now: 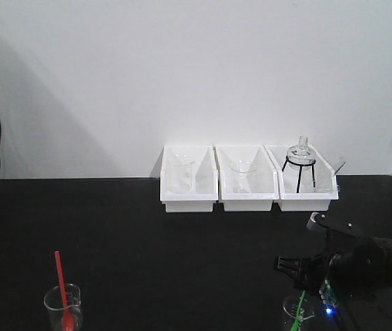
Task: Sort red and green spoons into left cabinet
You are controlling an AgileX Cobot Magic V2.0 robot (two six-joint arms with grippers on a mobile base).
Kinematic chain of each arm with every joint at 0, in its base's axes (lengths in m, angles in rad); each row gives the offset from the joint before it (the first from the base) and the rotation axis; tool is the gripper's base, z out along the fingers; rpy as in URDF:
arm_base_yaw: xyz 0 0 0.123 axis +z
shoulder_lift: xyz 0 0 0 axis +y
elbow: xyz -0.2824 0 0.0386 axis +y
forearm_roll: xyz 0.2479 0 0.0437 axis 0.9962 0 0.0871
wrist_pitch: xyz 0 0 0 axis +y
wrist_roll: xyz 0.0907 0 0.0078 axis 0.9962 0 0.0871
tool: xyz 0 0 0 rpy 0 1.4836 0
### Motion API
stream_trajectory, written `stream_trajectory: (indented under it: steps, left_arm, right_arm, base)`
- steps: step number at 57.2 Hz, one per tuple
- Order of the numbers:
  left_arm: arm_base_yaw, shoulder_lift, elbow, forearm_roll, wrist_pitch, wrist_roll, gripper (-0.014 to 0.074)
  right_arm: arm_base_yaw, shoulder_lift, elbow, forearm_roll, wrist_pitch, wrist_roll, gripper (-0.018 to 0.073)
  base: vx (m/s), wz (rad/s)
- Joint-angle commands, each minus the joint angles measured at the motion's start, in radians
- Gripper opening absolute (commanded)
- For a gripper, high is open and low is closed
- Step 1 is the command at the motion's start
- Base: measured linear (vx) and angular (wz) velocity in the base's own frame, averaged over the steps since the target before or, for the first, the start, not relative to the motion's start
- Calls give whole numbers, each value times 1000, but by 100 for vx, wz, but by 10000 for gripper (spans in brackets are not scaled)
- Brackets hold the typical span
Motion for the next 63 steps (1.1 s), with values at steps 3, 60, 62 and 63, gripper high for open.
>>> stream_trajectory:
  steps: [3,60,62,63]
  left_arm:
    - [-6,-7,-40,-13,-61,-9,531]
    - [-70,582,-252,-341,-67,180,483]
    - [-70,613,-267,-337,-76,181,479]
    - [-70,626,-277,-337,-81,181,477]
  right_arm:
    - [-2,-91,-33,2,-70,-3,-7]
    - [-2,-471,-33,1,-102,-240,-4]
    - [-2,-471,-33,1,-102,-248,-4]
    - [-2,-471,-33,1,-101,-251,-4]
  base:
    - [0,0]
    - [0,0]
    - [0,0]
    - [0,0]
